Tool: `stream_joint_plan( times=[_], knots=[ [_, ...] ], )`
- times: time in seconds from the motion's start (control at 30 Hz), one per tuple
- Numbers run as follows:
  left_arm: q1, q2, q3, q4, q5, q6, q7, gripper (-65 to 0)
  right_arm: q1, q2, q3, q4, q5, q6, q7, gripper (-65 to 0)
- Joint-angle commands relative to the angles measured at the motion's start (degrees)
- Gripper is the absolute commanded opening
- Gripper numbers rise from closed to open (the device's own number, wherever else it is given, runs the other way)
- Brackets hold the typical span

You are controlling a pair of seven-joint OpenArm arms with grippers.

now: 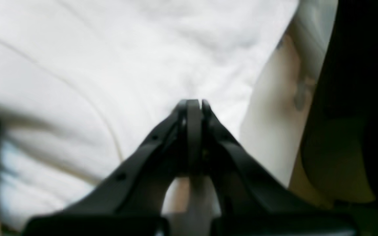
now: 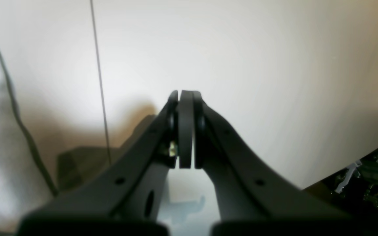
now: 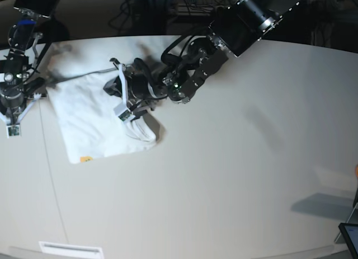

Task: Fold the T-shirt properly
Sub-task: 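Fold the held end over onto the shirt with both grippers, then slide the folded bundle with both grippers toward the right arm's side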

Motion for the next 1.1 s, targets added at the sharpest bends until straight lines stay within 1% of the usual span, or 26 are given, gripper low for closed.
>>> stream_joint_plan(
  times=[0.0, 0.1, 0.3, 0.4, 0.53, 0.73, 0.8, 0.9, 0.97, 1.07],
  knots=[
    [-0.6, 0.4, -0.1, -0.9, 2.4, 0.4, 1.6, -65.0, 0.5, 0.7, 0.5, 1.3, -0.2, -0.3, 1.1, -64.7],
    [-0.8, 0.3, -0.4, -2.7, 6.3, 0.4, 2.8, -65.0, 0.5, 0.9, 0.5, 1.3, -0.2, -0.3, 1.1, -64.7],
    [-2.9, -1.5, -0.7, -2.5, 10.3, 0.4, 6.9, -65.0, 0.5, 1.1, 0.5, 1.3, -0.2, -0.3, 1.1, -64.7],
    [-4.5, -2.8, -0.6, -2.5, 10.2, 0.4, 8.4, -65.0, 0.5, 1.2, 0.5, 1.3, -0.2, -0.3, 1.1, -64.7],
    [-7.1, -4.4, -0.6, -2.8, 10.2, 0.6, 9.0, -65.0, 0.5, 1.2, 0.5, 1.3, -0.2, -0.3, 1.1, -64.7],
    [-12.4, -5.4, -0.7, -4.0, 10.2, 0.6, 10.0, -65.0, 0.5, 1.3, 0.4, 1.3, -0.2, -0.3, 1.1, -64.7],
    [-14.7, -5.5, -0.7, -5.1, 10.2, 0.6, 11.3, -65.0, 0.5, 1.3, 0.4, 1.3, -0.2, -0.3, 1.1, -64.7],
    [-17.9, -5.6, -0.6, -7.8, 10.3, 0.6, 11.6, -65.0, 0.5, 1.4, 0.4, 1.3, -0.2, -0.3, 1.1, -64.7],
    [-20.0, -5.6, -0.6, -10.5, 10.3, 0.6, 11.4, -65.0, 0.5, 2.6, 0.1, 1.3, -0.2, -0.3, 1.1, -64.7],
    [-23.2, -5.0, -0.4, -14.5, 11.6, 0.6, 11.2, -65.0, 0.5, 3.1, 0.0, 1.3, -0.1, -0.3, 1.1, -64.7]
  ],
)
